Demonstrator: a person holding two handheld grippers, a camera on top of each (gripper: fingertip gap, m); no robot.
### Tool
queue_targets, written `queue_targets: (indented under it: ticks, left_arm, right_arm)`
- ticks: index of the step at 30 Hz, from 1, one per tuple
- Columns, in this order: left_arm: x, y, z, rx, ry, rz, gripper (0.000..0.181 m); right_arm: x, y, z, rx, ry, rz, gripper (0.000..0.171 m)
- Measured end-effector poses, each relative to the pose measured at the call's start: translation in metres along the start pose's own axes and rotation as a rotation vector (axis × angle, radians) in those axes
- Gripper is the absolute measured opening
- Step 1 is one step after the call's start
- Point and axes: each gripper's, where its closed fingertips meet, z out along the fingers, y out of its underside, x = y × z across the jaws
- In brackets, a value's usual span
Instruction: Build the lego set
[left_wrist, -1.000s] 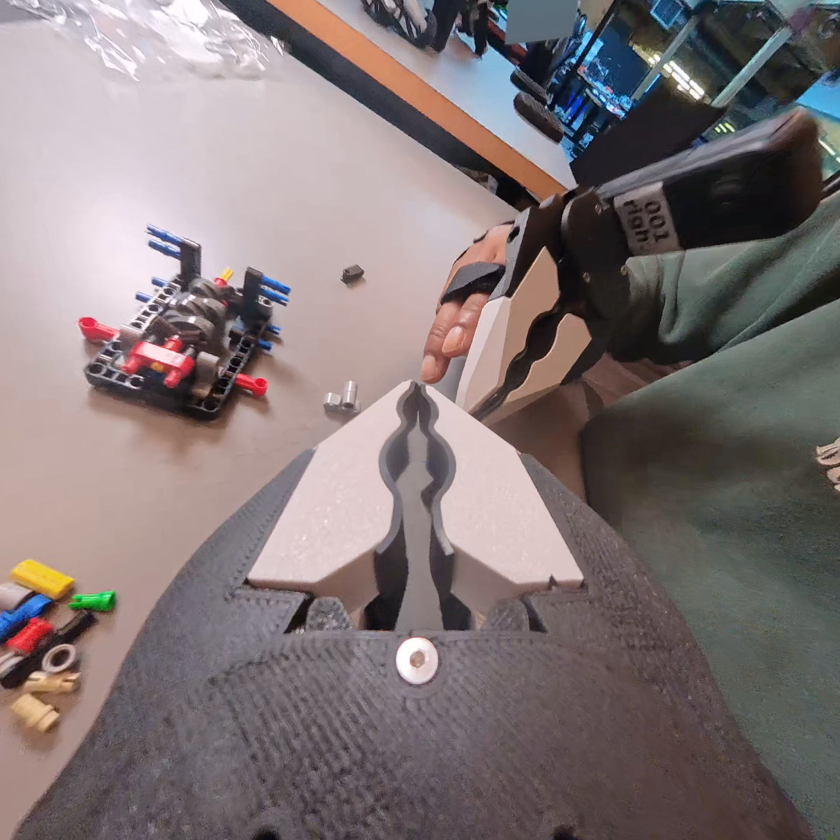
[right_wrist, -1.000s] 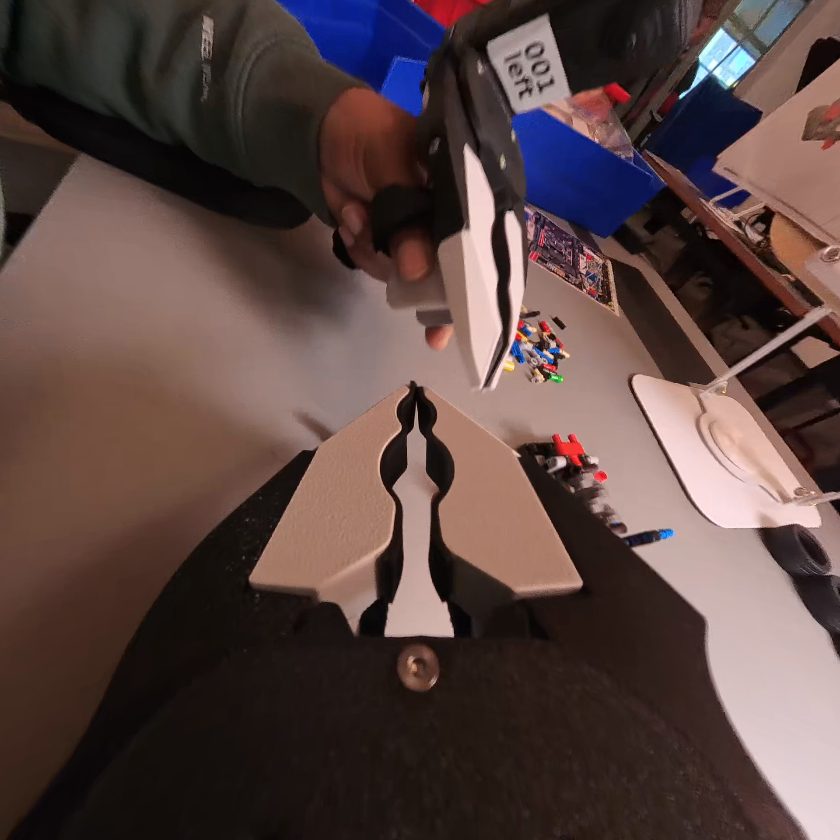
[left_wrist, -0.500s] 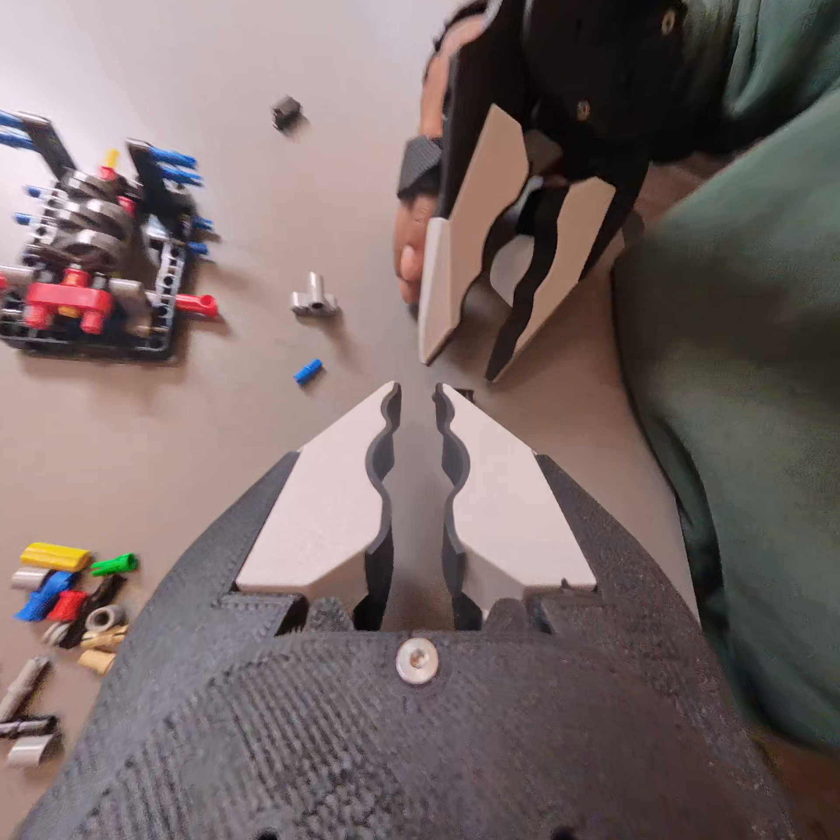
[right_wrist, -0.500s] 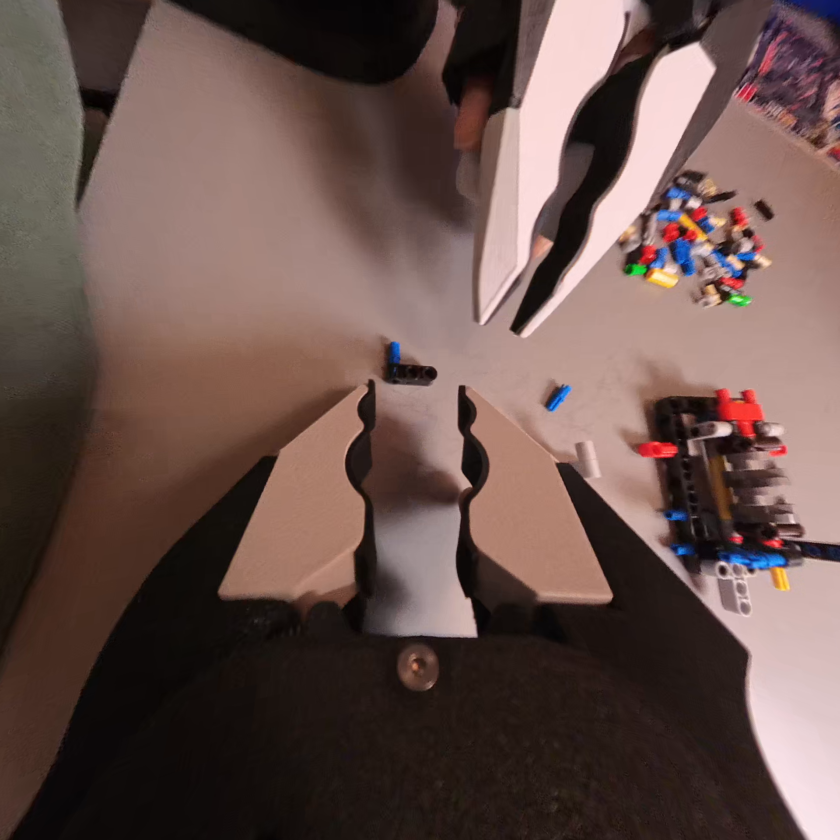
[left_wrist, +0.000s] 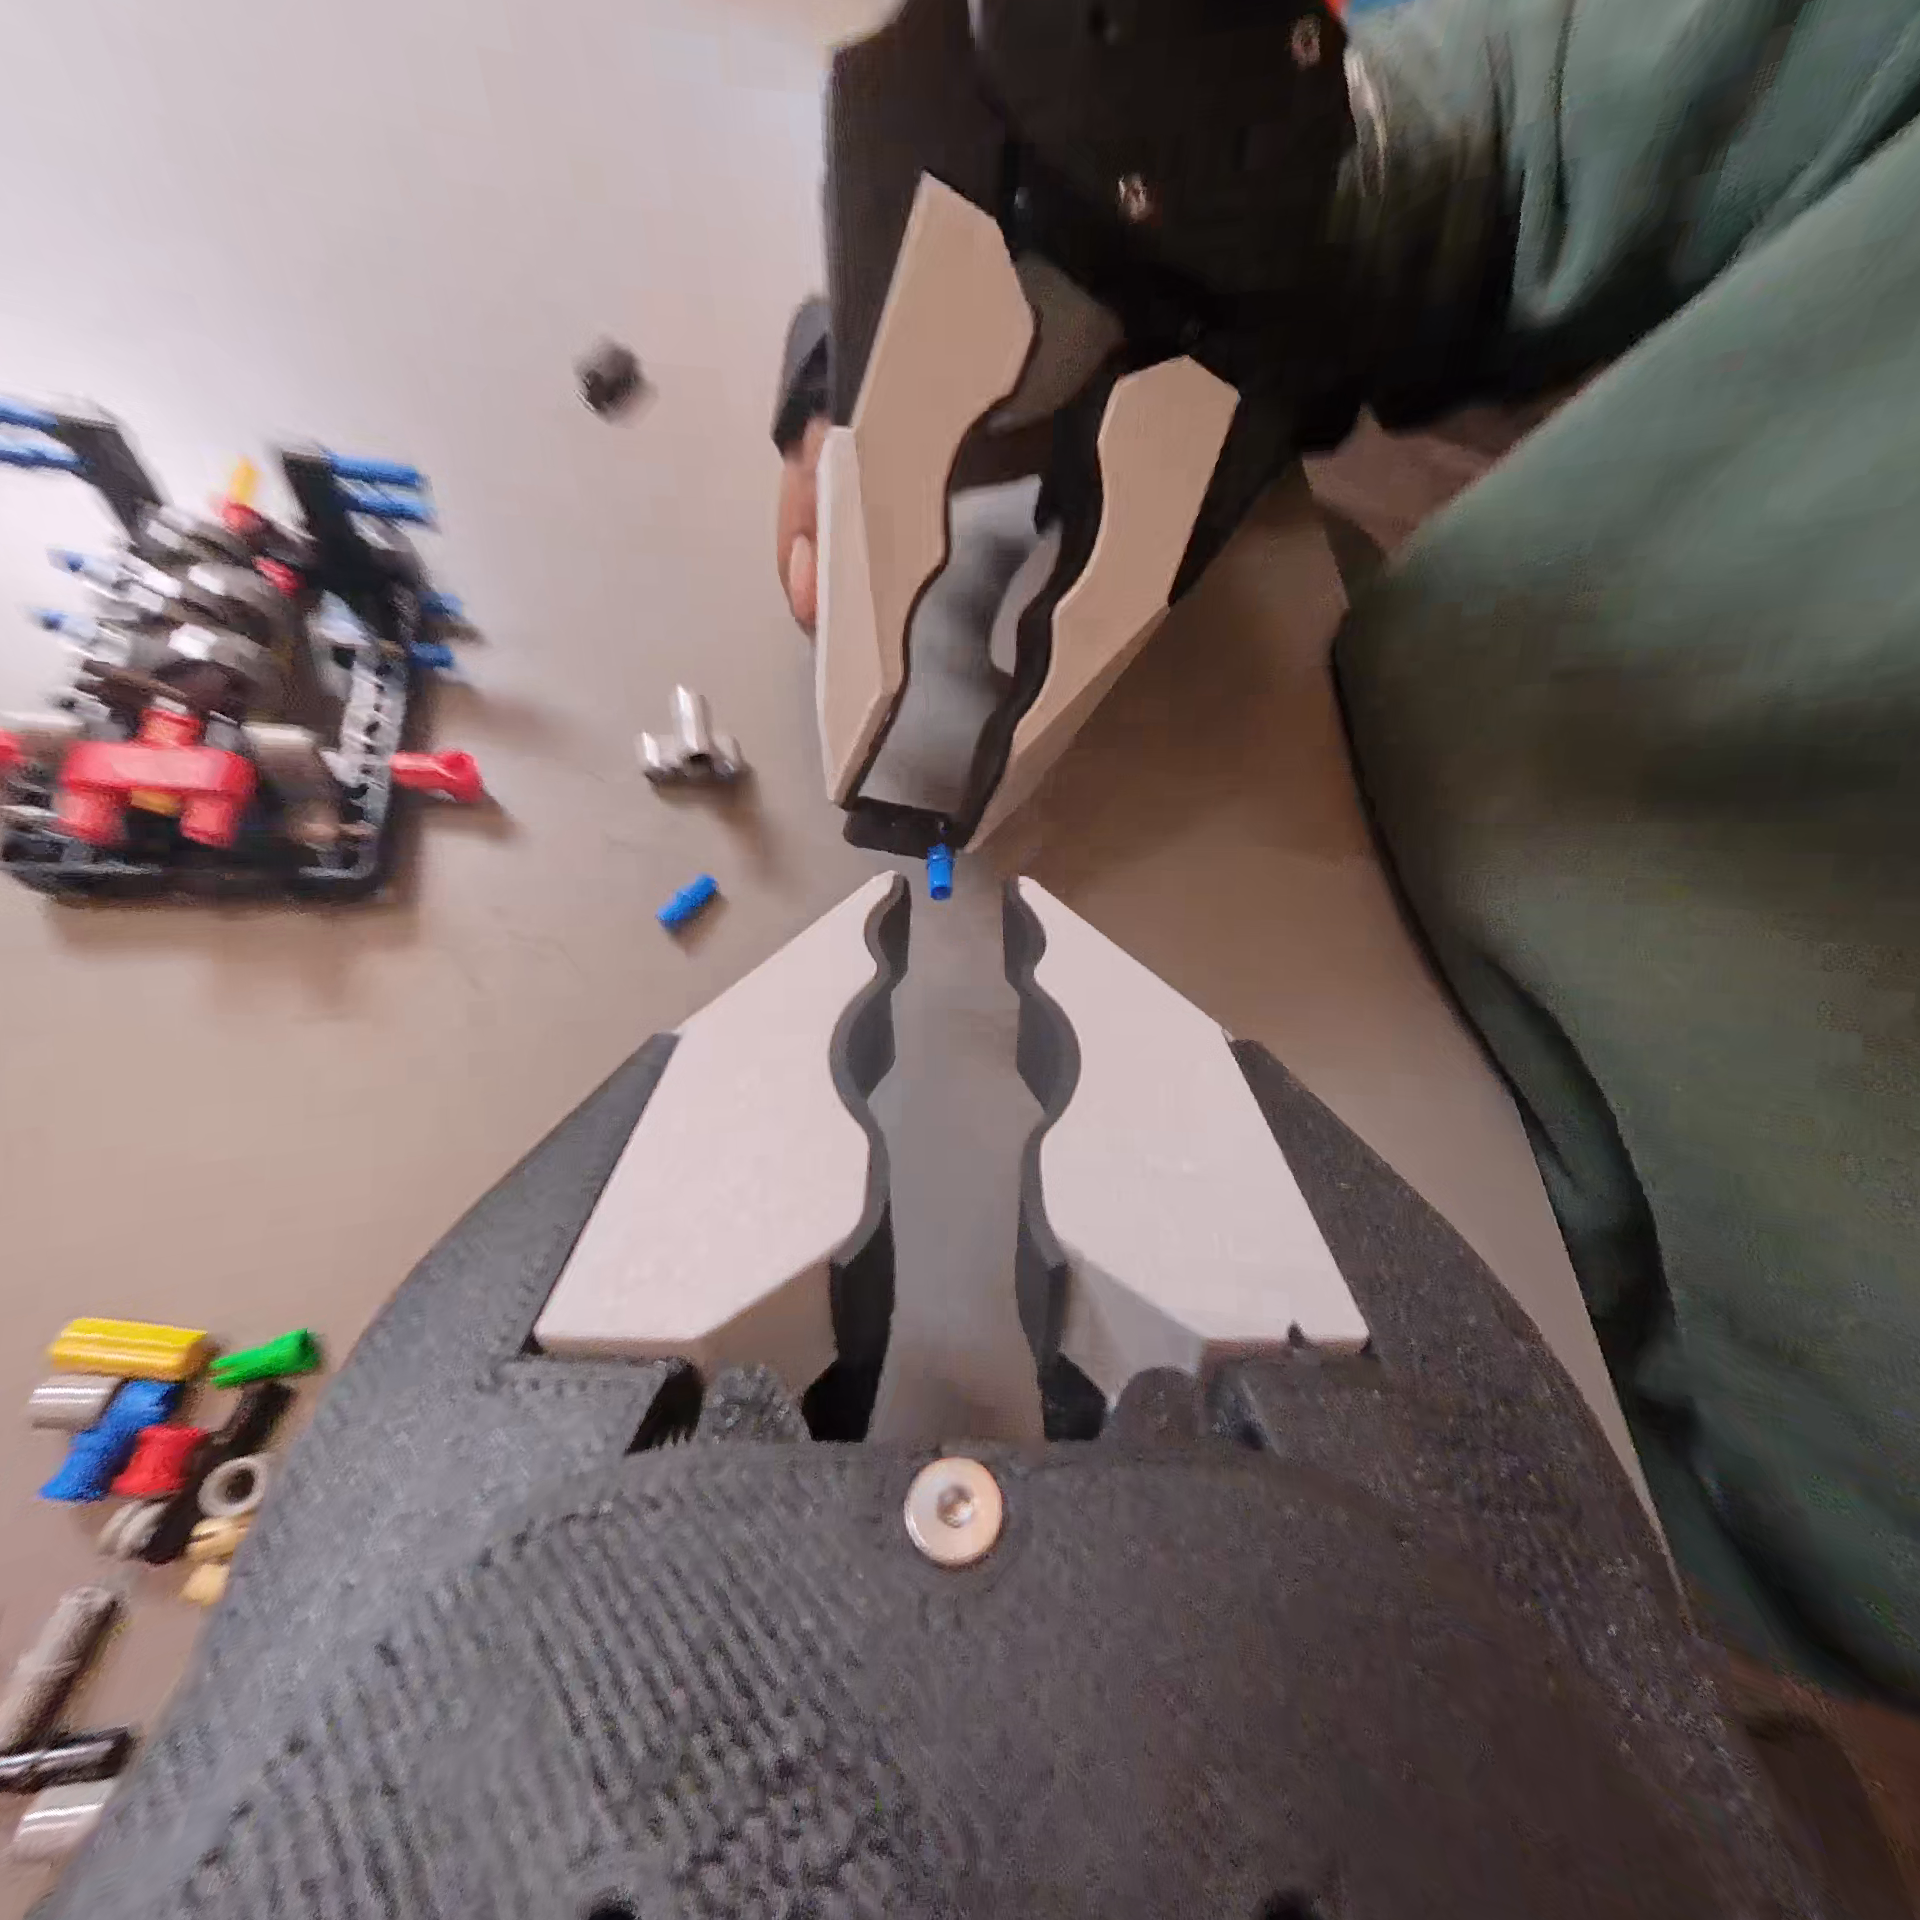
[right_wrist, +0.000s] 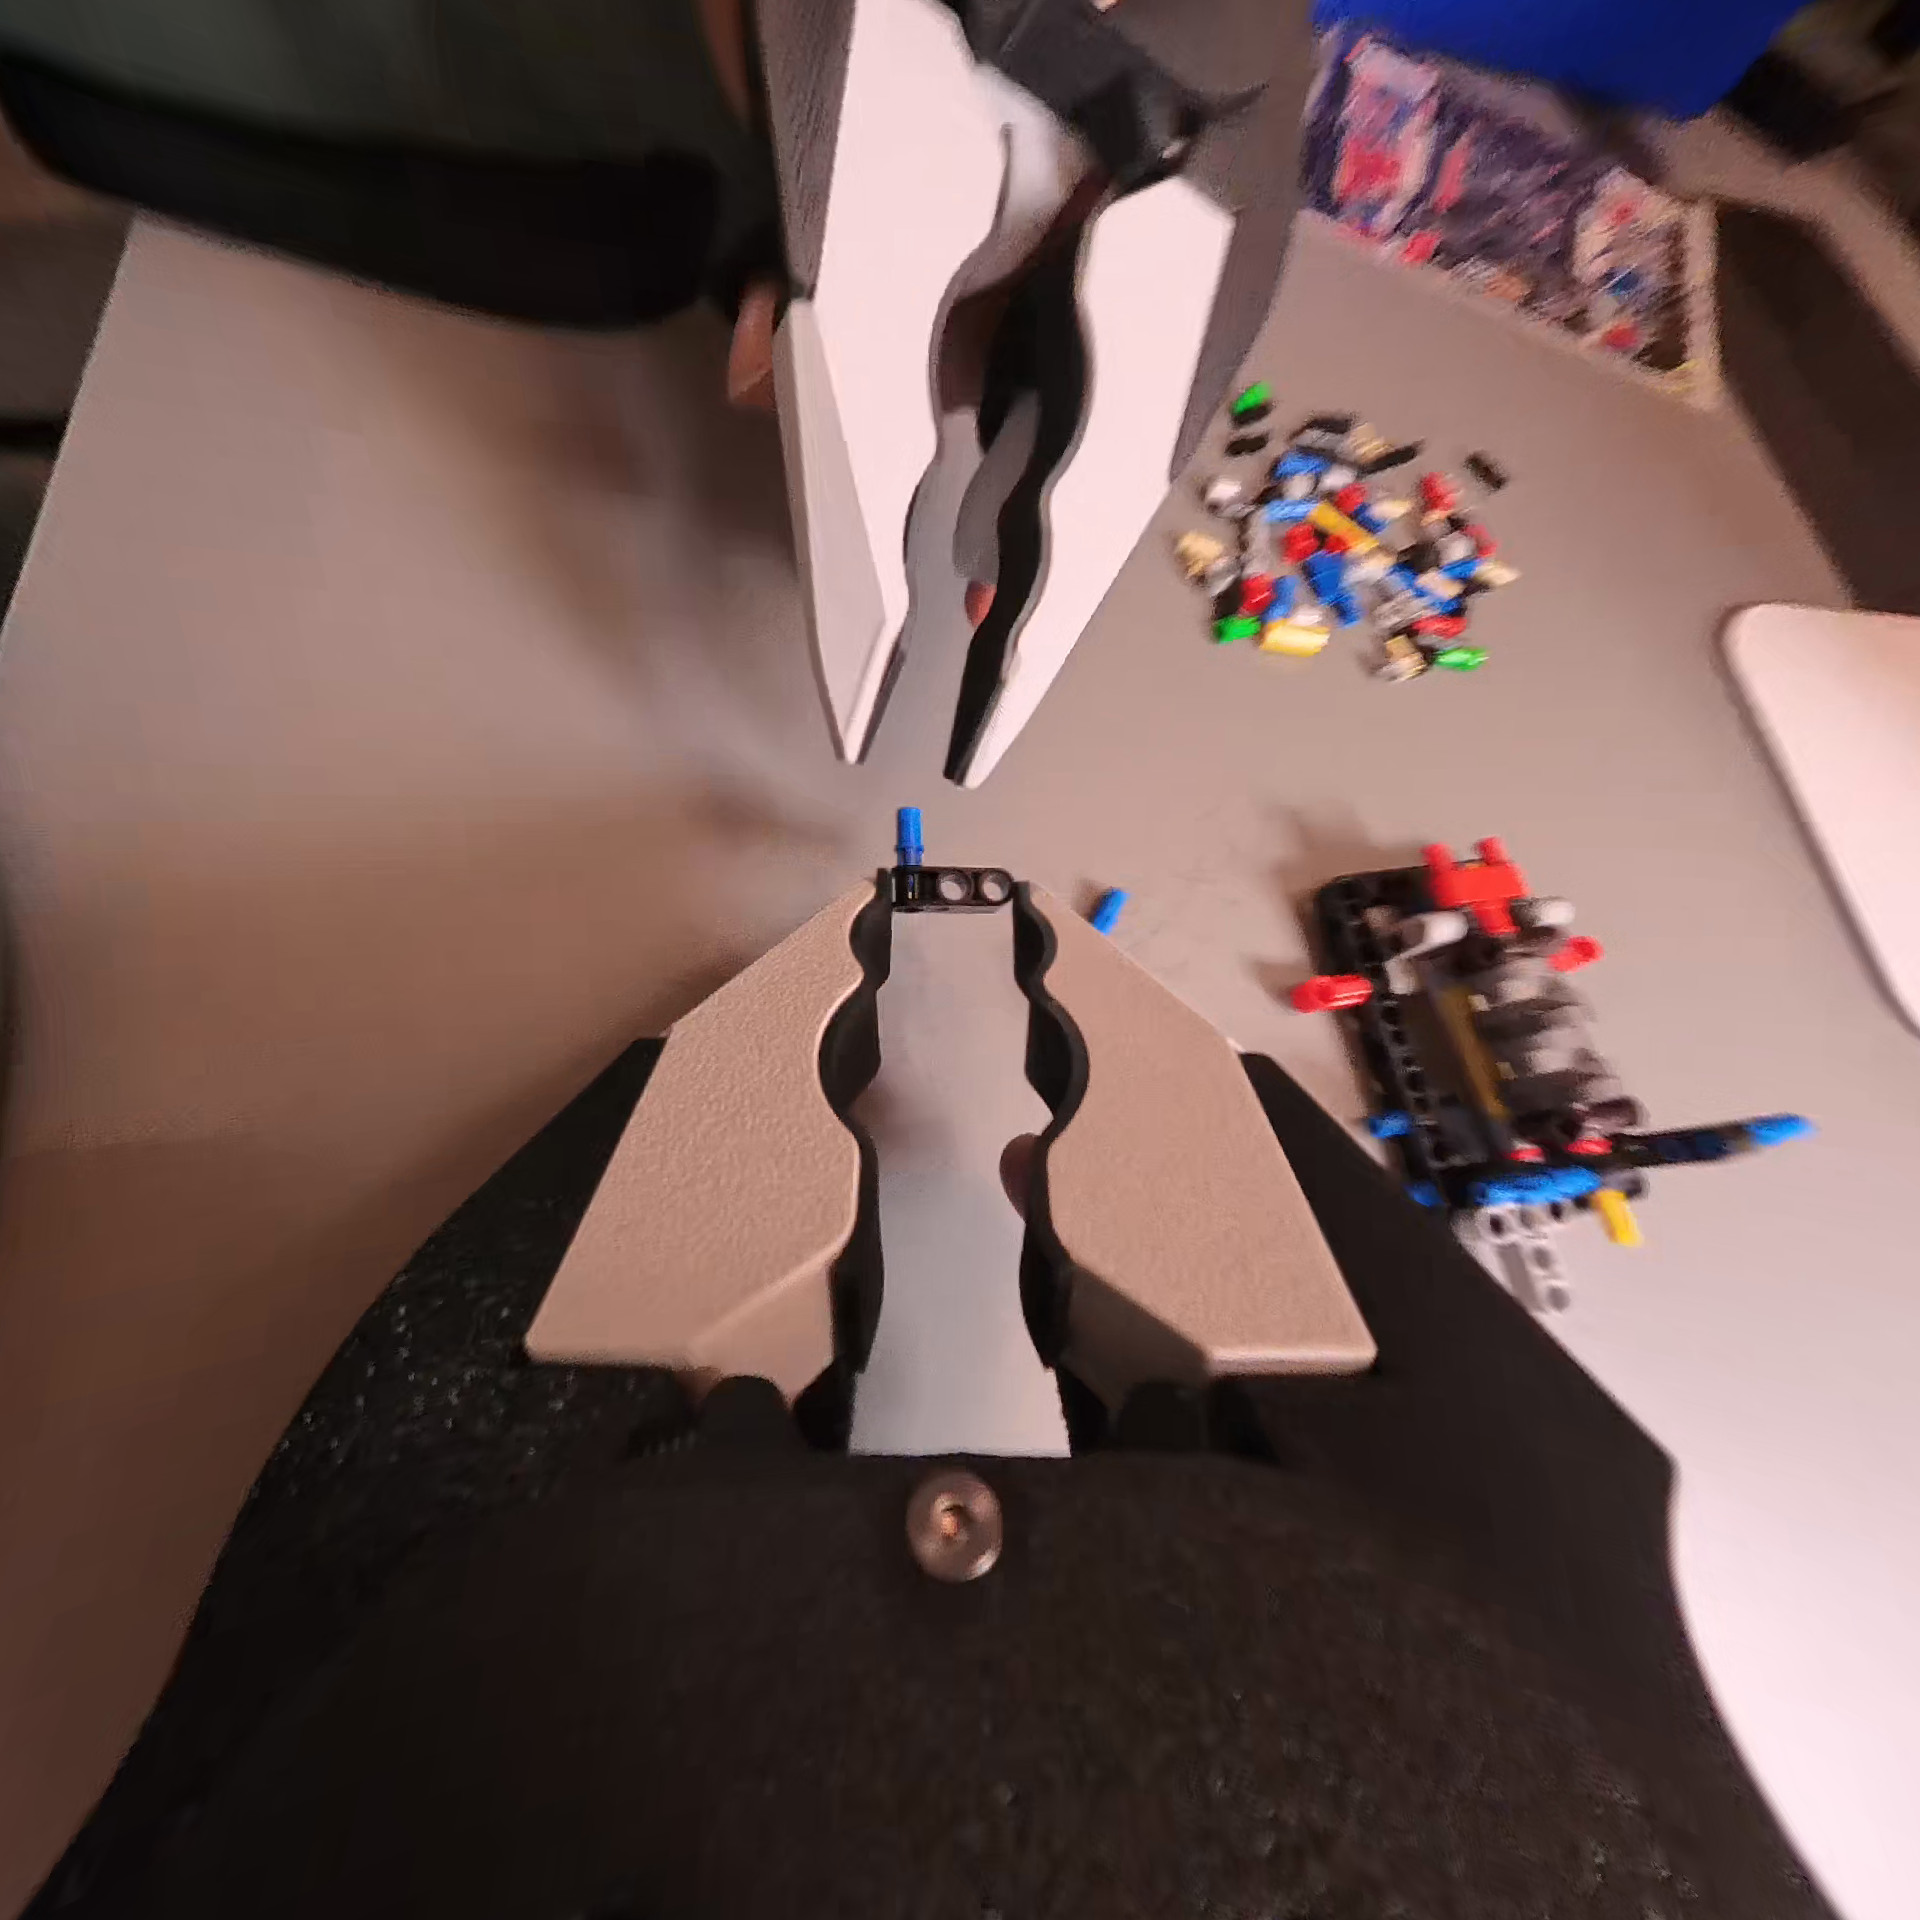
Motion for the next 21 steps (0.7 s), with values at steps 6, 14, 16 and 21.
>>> queue_targets:
  ticks: [6, 14, 16, 21]
  left_arm:
    - [-0.006, -0.016, -0.004, 0.084, -0.057, 0.003, 0.007]
    - [-0.003, -0.030, -0.003, 0.178, -0.032, -0.018, 0.000]
    - [-0.004, -0.033, -0.006, 0.194, -0.036, -0.022, 0.000]
    - [-0.010, -0.036, -0.018, 0.235, -0.042, -0.048, 0.009]
  right_arm:
    - [0.012, -0.018, -0.011, 0.123, 0.063, 0.036, 0.021]
    - [0.014, -0.025, -0.014, 0.182, 0.066, 0.088, 0.020]
    - [0.011, -0.025, -0.012, 0.187, 0.062, 0.084, 0.020]
    - [0.019, -0.027, -0.020, 0.241, 0.056, 0.155, 0.020]
